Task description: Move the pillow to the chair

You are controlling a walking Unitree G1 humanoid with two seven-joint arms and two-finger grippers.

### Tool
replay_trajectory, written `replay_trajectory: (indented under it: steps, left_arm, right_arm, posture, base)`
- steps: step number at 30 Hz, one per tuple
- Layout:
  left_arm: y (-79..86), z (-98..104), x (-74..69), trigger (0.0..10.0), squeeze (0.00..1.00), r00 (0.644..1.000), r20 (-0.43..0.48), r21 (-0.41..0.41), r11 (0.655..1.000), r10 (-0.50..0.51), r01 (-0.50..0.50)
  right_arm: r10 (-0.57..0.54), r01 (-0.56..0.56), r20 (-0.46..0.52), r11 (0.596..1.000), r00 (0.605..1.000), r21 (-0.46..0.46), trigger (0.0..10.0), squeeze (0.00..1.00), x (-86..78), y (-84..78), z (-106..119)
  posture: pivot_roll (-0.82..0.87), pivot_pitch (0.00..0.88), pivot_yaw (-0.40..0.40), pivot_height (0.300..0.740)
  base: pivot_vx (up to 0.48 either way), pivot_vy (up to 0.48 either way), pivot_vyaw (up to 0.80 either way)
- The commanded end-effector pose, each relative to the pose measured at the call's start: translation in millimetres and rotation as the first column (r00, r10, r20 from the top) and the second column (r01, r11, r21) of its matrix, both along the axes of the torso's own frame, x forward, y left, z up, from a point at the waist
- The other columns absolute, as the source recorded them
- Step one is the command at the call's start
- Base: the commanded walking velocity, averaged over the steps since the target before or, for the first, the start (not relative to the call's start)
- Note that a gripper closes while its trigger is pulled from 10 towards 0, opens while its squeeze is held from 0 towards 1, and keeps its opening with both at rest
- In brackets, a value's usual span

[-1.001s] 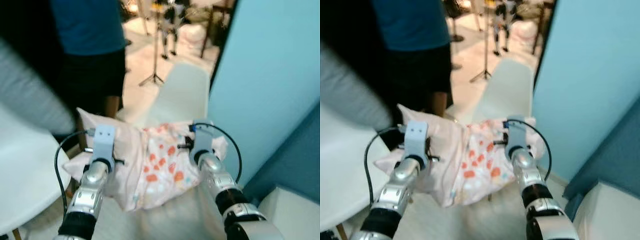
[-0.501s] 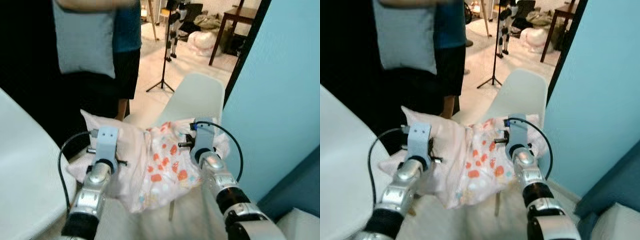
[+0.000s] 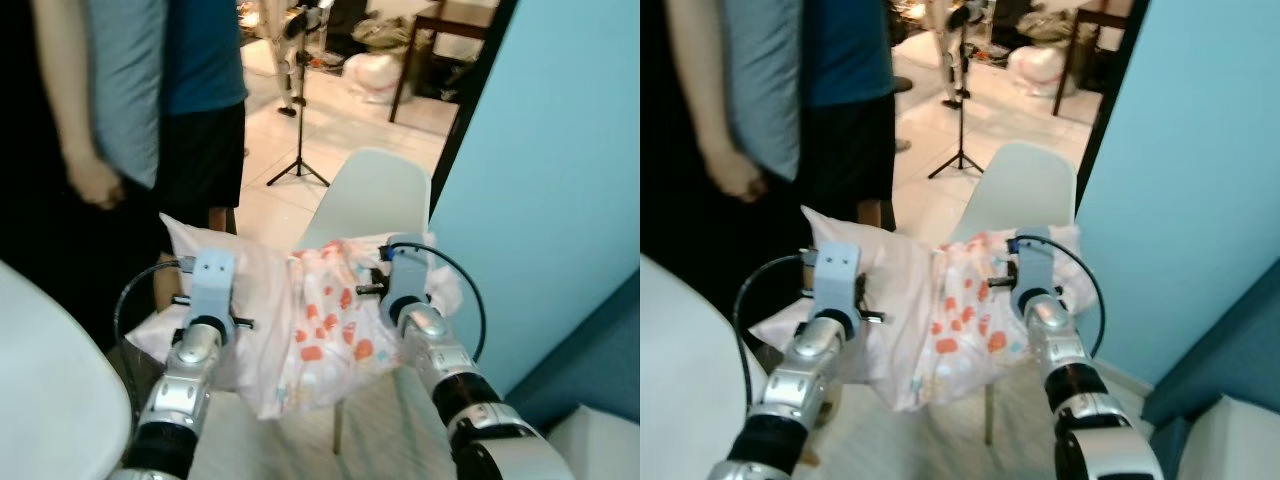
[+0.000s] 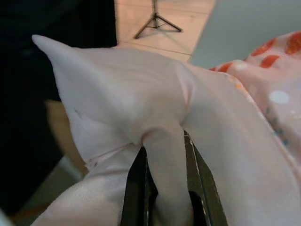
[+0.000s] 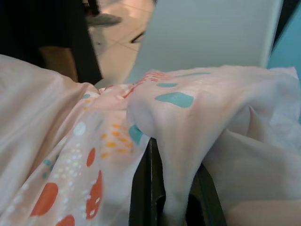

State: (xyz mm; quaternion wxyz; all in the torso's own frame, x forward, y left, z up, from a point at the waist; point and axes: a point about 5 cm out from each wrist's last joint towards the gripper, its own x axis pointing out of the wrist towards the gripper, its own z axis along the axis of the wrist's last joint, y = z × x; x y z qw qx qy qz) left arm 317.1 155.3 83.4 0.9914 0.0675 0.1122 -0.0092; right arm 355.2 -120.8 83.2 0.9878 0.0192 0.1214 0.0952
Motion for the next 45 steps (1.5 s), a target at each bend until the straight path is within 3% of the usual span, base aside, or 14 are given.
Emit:
replay_trajectory:
  steps: [1, 17, 42, 45]
  left_arm:
    - [-7.9, 9.1, 3.3, 10.0, 0.00, 0.998, 0.050, -0.008, 0.999, -0.042, 0.043]
    - [-7.8, 9.7, 5.1, 10.0, 0.00, 0.997, 0.053, -0.003, 0.999, -0.048, 0.048]
    - [-11.1, 2.3, 0.6, 10.0, 0.00, 0.997, 0.018, 0.004, 0.997, -0.077, 0.077]
    - [-10.9, 1.9, 1.0, 10.0, 0.00, 0.997, 0.014, 0.006, 0.997, -0.078, 0.078]
  right_arm:
    - [0.027, -0.028, 0.051, 0.999, 0.998, 0.019, 10.0, 0.00, 3.5, 7.1, 9.6]
    - [0.048, -0.049, 0.043, 0.999, 0.998, 0.008, 10.0, 0.00, 2.9, 10.2, 8.2]
    - [0.065, -0.065, 0.022, 0.998, 0.998, 0.013, 10.0, 0.00, 0.9, 12.2, 4.8]
    - [0.062, -0.062, 0.013, 0.998, 0.998, 0.013, 10.0, 0.00, -0.9, 10.3, 2.1]
  posture:
    - [0.06, 0.000, -0.041, 0.740]
    - [0.05, 0.000, -0.039, 0.740]
    - [0.05, 0.000, -0.037, 0.740]
    - [0.05, 0.000, -0.036, 0.725]
  base:
    - [0.322, 0.000, -0.46]
    - [0.320, 0.000, -0.03]
    - [0.000, 0.000, 0.00]
    - [0.000, 0.000, 0.00]
